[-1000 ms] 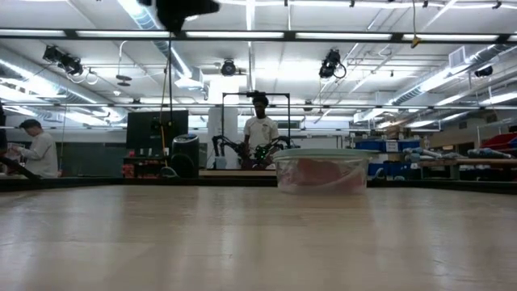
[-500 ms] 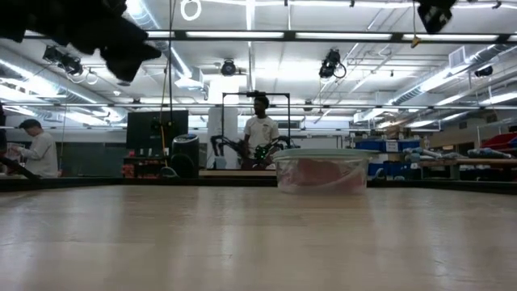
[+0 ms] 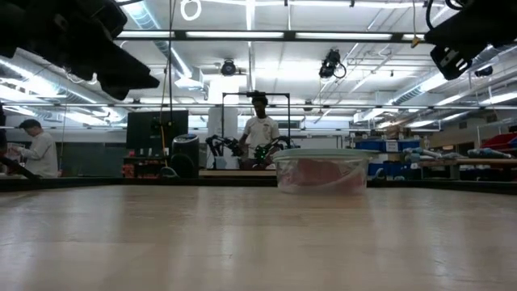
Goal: Roll bandage
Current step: Return to Home Position
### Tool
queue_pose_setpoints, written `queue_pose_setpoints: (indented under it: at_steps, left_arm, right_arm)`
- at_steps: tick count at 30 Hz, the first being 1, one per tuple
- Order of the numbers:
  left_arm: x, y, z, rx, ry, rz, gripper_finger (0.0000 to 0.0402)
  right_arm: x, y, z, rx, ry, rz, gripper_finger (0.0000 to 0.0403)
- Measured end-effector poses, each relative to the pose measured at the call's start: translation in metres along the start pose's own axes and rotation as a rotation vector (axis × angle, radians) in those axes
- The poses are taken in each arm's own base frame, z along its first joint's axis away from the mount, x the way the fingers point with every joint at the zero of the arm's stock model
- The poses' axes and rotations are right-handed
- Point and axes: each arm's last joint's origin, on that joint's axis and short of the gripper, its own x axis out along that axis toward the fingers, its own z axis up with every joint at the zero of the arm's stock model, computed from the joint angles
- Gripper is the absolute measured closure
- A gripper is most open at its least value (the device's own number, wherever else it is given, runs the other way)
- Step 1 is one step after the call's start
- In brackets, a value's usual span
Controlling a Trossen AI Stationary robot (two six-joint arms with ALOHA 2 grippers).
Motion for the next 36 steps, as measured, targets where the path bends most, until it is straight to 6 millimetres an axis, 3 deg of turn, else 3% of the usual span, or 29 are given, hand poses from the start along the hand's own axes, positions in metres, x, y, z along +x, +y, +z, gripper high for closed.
queue_pose_setpoints:
  at_steps: [12,17,21,31,36]
  left_arm:
    - [-0.001,-0.002,0.01,-0.031,-0.105,-0.019,0.0225]
    - [-0.001,0.001,-0.004,-0.06,-0.201,-0.037,0.0225]
    - [-0.002,0.005,-0.02,-0.077,-0.261,-0.049,0.0225]
    - [-0.002,0.011,-0.057,-0.041,-0.137,-0.025,0.0225]
    - [-0.005,0.013,-0.059,-0.035,-0.118,-0.021,0.0225]
  right_arm:
    - [0.005,0.0,-0.006,-0.023,0.036,-0.008,0.0394]
    - [0.004,-0.003,-0.012,-0.008,0.004,0.005,0.0396]
    - [0.007,-0.009,-0.032,-0.009,0.004,0.005,0.0395]
    - [0.01,-0.032,-0.091,-0.06,0.111,-0.04,0.0396]
    - [0.01,-0.032,-0.091,-0.054,0.066,0.003,0.0394]
